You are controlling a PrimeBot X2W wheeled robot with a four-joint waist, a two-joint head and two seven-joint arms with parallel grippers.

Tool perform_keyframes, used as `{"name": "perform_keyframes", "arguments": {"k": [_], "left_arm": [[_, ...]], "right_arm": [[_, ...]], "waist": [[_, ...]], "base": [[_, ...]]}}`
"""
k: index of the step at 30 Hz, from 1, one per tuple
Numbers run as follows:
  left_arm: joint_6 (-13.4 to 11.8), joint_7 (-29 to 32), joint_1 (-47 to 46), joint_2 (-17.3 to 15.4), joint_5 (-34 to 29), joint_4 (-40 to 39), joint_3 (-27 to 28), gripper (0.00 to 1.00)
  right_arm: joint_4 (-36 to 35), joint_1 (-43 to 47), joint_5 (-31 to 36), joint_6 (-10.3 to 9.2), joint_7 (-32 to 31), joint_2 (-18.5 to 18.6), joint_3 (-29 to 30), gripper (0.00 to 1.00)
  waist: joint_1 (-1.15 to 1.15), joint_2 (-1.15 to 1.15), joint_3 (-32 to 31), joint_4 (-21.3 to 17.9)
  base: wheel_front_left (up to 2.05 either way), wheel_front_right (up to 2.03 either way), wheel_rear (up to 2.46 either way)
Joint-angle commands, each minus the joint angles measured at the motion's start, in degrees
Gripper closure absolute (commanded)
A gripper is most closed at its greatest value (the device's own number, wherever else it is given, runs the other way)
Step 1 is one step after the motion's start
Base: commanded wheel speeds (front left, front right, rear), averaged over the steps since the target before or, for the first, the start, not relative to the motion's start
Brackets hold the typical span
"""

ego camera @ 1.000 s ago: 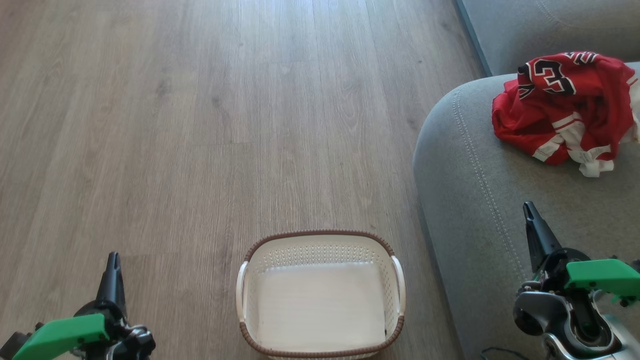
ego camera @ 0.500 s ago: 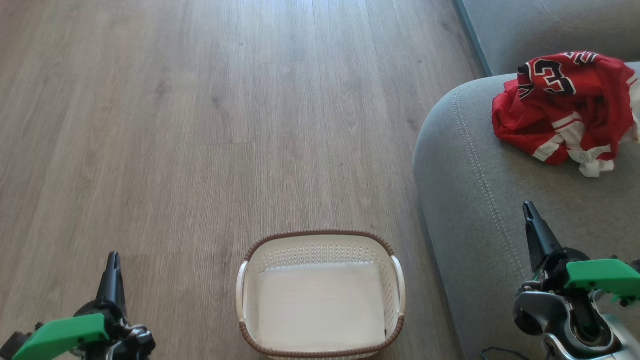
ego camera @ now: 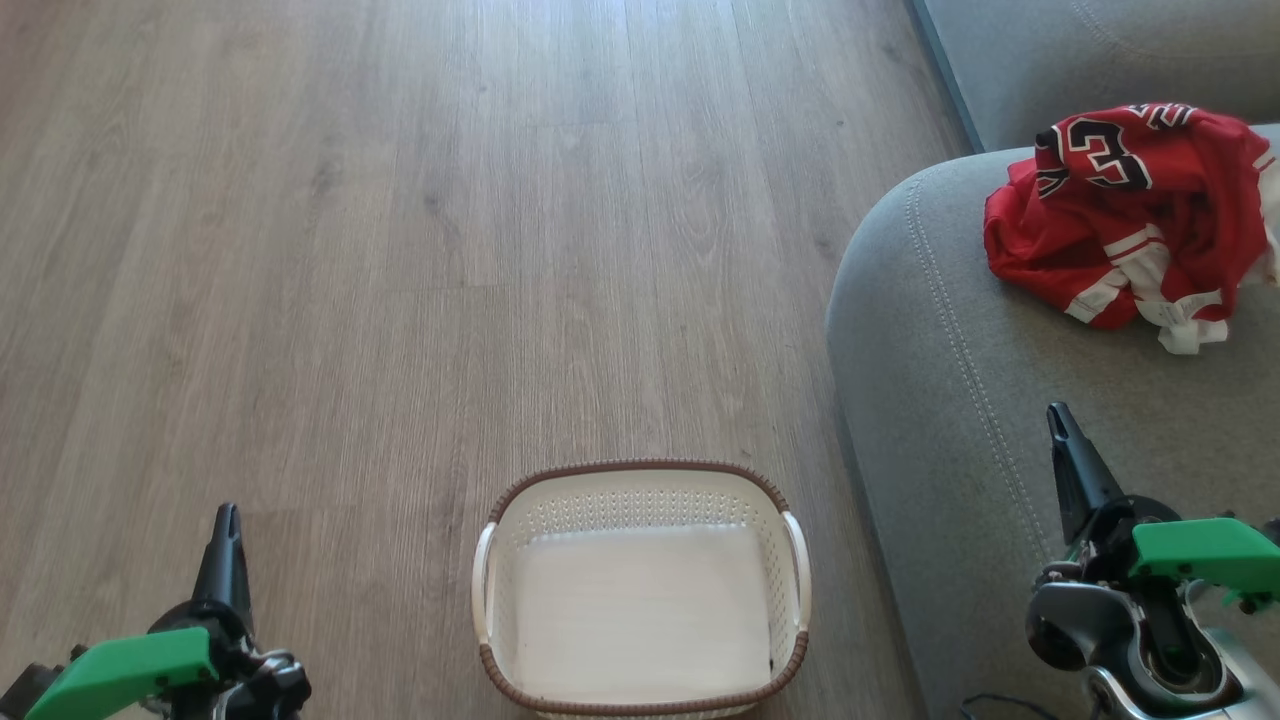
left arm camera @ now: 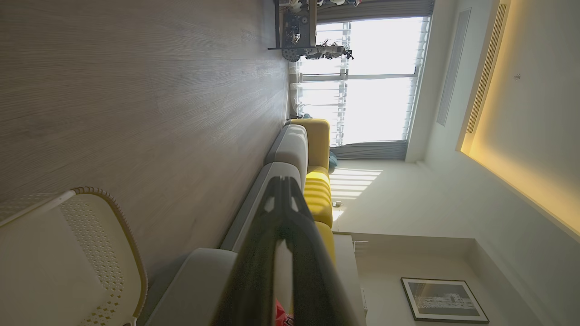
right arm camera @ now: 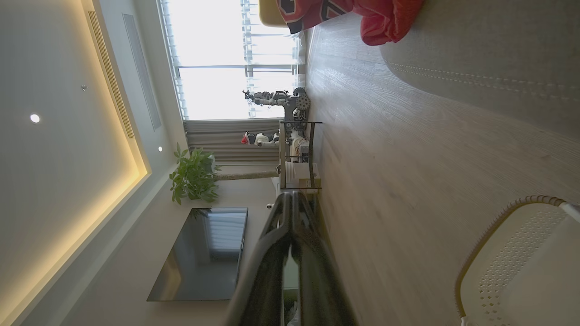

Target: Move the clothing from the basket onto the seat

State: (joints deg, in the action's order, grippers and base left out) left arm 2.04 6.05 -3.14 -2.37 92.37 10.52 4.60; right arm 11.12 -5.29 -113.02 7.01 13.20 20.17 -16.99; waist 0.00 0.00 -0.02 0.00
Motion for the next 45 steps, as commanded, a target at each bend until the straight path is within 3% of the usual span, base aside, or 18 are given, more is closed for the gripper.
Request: {"name": "perform_keyframes", "arguments": {"k": [1,45], "left_arm": [[0.4,0.3,-2.6,-0.5,-0.2,-2.0,2.0,1.0],[0.4,0.3,-2.6,-0.5,-0.2,-2.0,2.0,1.0]], "right_arm": [[-2.1,-2.4,-0.3,0.47,0.3,1.7,-0.7,1.0],[-2.1,-2.4,-0.4,0.47,0.5,1.8,-0.8,1.0]], "waist": [[0.0,0.0,0.0,0.0],[0.0,0.0,0.0,0.0]], "base": [[0.0,0.0,0.0],[0.0,0.0,0.0]]}}
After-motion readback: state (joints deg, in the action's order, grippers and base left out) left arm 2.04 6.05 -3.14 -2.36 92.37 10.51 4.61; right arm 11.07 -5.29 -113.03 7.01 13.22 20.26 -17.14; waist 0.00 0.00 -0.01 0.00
